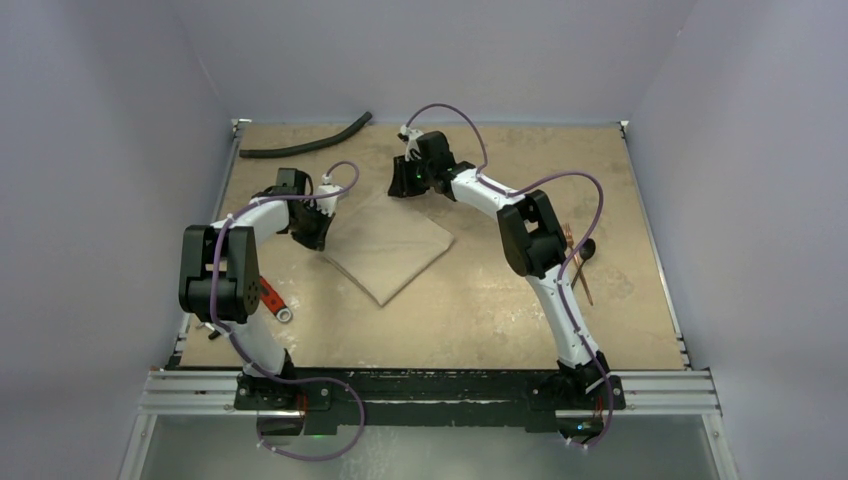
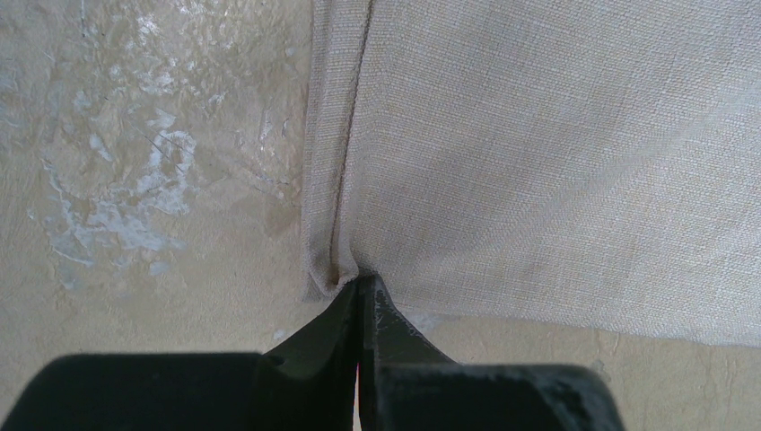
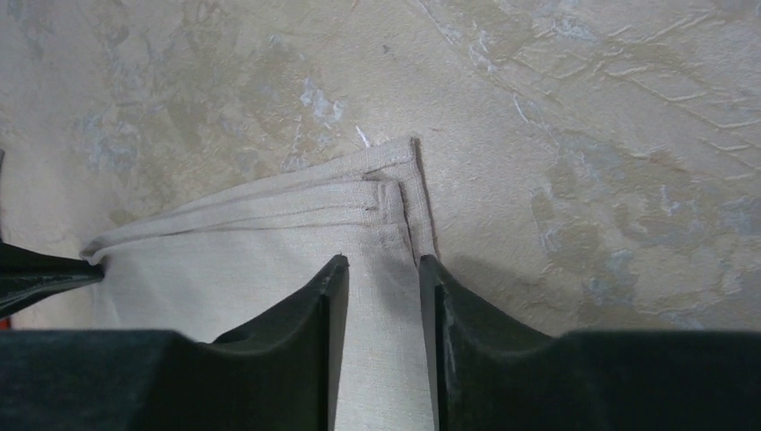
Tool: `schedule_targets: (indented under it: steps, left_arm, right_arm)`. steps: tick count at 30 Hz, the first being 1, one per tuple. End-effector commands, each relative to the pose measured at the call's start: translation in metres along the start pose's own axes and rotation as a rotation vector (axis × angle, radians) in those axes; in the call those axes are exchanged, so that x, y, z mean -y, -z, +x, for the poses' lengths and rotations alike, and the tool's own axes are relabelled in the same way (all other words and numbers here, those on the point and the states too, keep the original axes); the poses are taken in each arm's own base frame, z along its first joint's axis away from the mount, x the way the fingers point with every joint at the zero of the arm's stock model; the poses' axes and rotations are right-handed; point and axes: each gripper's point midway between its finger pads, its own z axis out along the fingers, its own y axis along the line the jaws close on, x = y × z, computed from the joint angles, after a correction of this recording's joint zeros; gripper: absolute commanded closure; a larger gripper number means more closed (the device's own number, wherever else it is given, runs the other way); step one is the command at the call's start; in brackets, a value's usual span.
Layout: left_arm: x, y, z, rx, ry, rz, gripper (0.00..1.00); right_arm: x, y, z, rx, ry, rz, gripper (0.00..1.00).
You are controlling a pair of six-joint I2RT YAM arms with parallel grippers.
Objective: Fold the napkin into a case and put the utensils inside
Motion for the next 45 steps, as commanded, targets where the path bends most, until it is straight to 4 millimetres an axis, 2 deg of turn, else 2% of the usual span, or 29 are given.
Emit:
schedule_targets:
  steps: [1, 3, 7, 11, 13, 16, 21, 24, 29, 33, 39, 45]
  left_arm:
    - [0.001, -0.001, 0.014, -0.035, -0.002, 0.011, 1.0]
    - [0.002, -0.001, 0.014, -0.034, -0.004, 0.012, 1.0]
    - [0.001, 0.0, 0.014, -0.034, -0.004, 0.009, 1.0]
    - [0.0, -0.001, 0.013, -0.036, -0.005, 0.008, 1.0]
    - [0.0, -0.001, 0.013, -0.036, -0.004, 0.008, 1.0]
    - [0.001, -0.002, 0.014, -0.039, -0.002, 0.011, 1.0]
    - [0.001, -0.002, 0.014, -0.04, -0.003, 0.013, 1.0]
    - [0.001, -0.002, 0.014, -0.04, -0.001, 0.014, 1.0]
    - [0.002, -0.001, 0.014, -0.04, 0.0, 0.019, 1.0]
    - [0.003, -0.002, 0.014, -0.045, 0.001, 0.024, 1.0]
    - [0.003, -0.002, 0.013, -0.044, 0.005, 0.034, 1.0]
    - [0.005, -0.001, 0.014, -0.047, 0.003, 0.04, 1.0]
  right_arm:
    - [0.001, -0.003, -0.006, 0.009, 0.031, 0.004, 0.52]
    - [0.003, -0.005, -0.005, 0.01, 0.033, 0.012, 0.5]
    - [0.006, -0.008, 0.001, 0.0, 0.03, 0.013, 0.55]
    - [0.004, -0.01, 0.004, 0.0, 0.026, -0.001, 0.67]
    - [0.004, -0.009, 0.003, 0.002, 0.024, -0.002, 0.79]
    - [-0.001, -0.002, -0.009, 0.037, 0.037, 0.0, 0.91]
    - [-0.013, 0.016, -0.04, 0.117, 0.067, 0.004, 0.97]
    - [-0.018, 0.026, -0.054, 0.157, 0.084, 0.013, 0.97]
    - [-0.022, 0.035, -0.061, 0.175, 0.11, 0.019, 0.95]
    - [-0.024, 0.039, -0.055, 0.17, 0.135, 0.039, 0.94]
    - [-0.017, 0.037, -0.043, 0.142, 0.151, 0.083, 0.86]
    - [-0.01, 0.025, -0.031, 0.113, 0.14, 0.093, 0.72]
